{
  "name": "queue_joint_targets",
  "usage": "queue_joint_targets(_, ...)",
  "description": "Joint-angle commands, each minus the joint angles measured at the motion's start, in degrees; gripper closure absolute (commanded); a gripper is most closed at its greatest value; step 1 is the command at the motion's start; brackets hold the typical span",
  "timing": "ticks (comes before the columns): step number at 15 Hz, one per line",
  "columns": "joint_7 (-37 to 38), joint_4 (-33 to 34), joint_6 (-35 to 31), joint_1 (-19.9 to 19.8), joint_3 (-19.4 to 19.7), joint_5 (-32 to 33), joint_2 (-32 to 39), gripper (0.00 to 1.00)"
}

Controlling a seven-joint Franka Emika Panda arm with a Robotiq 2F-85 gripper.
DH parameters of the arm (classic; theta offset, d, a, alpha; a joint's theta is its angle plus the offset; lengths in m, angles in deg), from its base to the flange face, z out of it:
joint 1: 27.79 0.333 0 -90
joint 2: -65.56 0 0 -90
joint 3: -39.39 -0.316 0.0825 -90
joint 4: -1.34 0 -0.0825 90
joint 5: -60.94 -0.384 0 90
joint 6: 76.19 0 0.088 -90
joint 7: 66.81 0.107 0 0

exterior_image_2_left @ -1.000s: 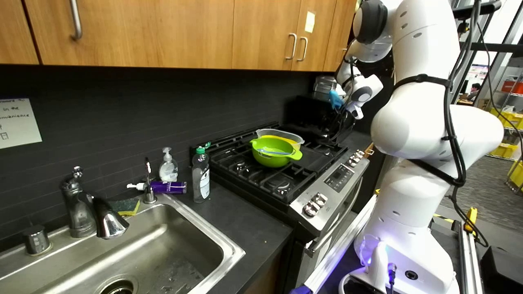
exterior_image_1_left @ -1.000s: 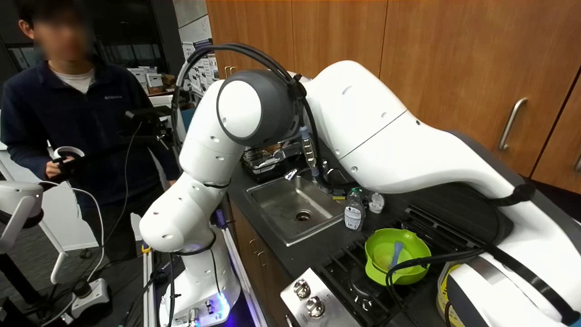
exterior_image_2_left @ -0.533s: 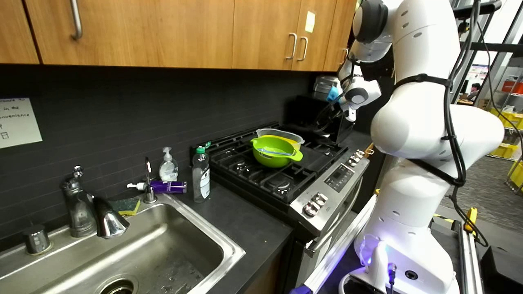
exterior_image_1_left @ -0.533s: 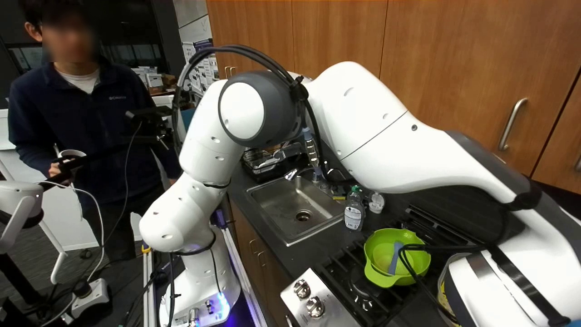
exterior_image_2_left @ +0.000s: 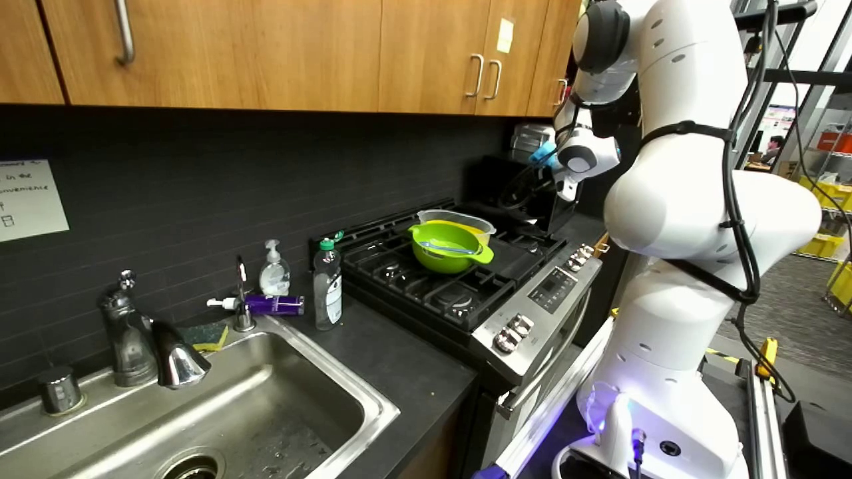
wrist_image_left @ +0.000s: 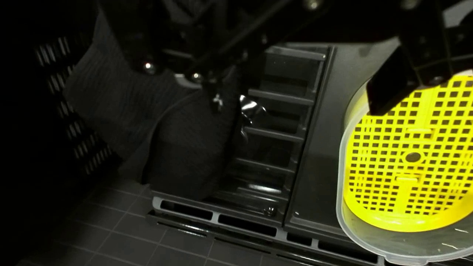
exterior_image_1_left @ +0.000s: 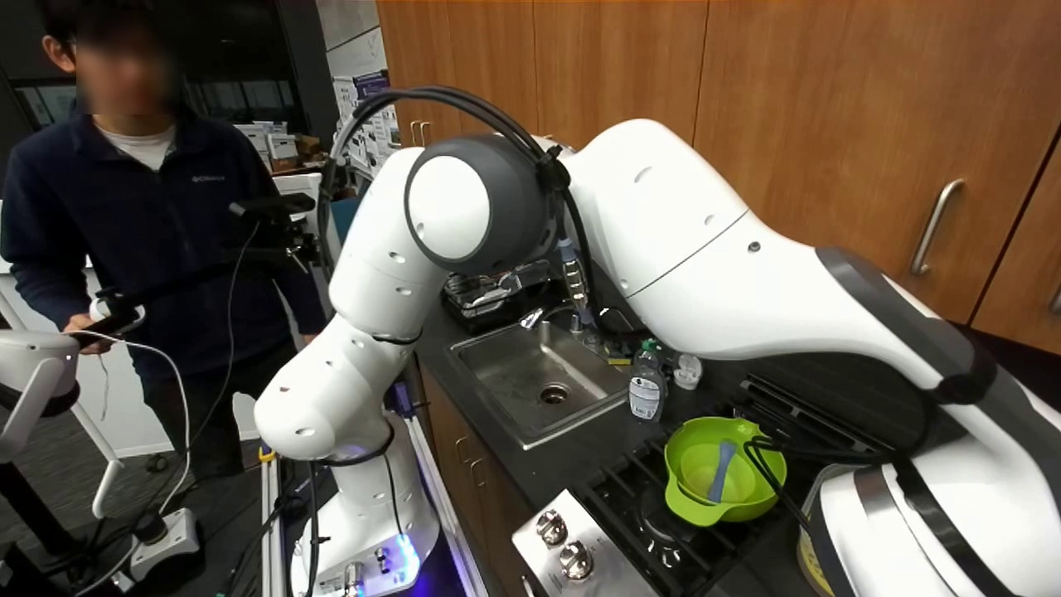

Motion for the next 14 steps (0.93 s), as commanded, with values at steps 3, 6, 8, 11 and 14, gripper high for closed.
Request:
queue_joint_targets(3, 1.1, 0.8, 0.0, 0.3, 0.6, 0.0, 1.3, 0.00)
queue_joint_targets(6, 1.3, 1.3, -0.1, 0.3, 0.6, 0.0, 1.7, 0.00)
queue_joint_targets(8, 3.1, 2.0, -1.6, 0.6, 0.6, -0.6, 2.3, 0.00)
queue_joint_targets(11, 6.5, 2.1, -4.1, 0.7, 0.6, -1.0, 3.2, 0.00)
queue_joint_targets(14, 10.3, 2.5, -5.9, 0.7, 0.3, -1.2, 4.2, 0.00)
